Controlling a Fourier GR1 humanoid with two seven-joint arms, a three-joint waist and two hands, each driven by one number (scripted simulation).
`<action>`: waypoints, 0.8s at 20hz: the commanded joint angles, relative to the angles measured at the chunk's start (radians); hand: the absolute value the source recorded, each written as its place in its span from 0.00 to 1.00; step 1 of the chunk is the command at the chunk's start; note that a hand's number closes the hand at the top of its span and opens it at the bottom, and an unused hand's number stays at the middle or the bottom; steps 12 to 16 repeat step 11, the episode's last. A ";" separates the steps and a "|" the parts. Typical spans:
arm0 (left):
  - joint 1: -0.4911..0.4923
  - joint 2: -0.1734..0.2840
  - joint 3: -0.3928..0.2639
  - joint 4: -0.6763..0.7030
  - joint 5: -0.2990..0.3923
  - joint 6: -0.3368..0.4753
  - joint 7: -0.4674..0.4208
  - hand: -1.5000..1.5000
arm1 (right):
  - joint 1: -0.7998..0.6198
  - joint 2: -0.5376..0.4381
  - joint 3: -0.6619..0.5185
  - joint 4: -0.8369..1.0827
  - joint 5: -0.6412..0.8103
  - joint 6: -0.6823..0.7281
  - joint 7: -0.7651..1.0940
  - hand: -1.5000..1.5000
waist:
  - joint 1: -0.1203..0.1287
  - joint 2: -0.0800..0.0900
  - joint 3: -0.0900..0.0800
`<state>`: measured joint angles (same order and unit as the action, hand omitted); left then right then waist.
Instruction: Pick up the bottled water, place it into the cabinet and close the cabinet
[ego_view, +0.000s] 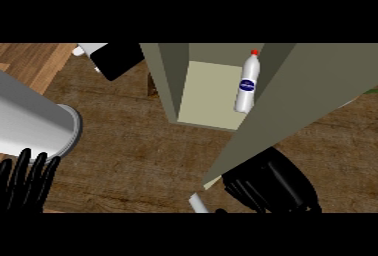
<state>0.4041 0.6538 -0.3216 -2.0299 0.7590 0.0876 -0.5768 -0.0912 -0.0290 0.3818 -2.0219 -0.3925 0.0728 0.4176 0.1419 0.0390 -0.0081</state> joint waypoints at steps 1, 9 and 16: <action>-0.012 0.005 0.005 -0.003 0.014 -0.011 0.015 0.00 | -0.218 0.028 -0.059 0.197 -0.005 -0.170 -0.019 1.00 | 0.012 0.000 0.004; -0.005 -0.008 0.015 0.020 0.008 -0.025 -0.002 0.00 | -0.680 0.029 -0.148 0.639 -0.119 -0.334 -0.087 1.00 | -0.007 -0.010 0.006; 0.033 -0.015 0.012 0.041 0.014 -0.047 -0.016 0.00 | -0.751 0.029 -0.151 0.753 -0.175 -0.325 -0.122 1.00 | -0.023 -0.017 0.007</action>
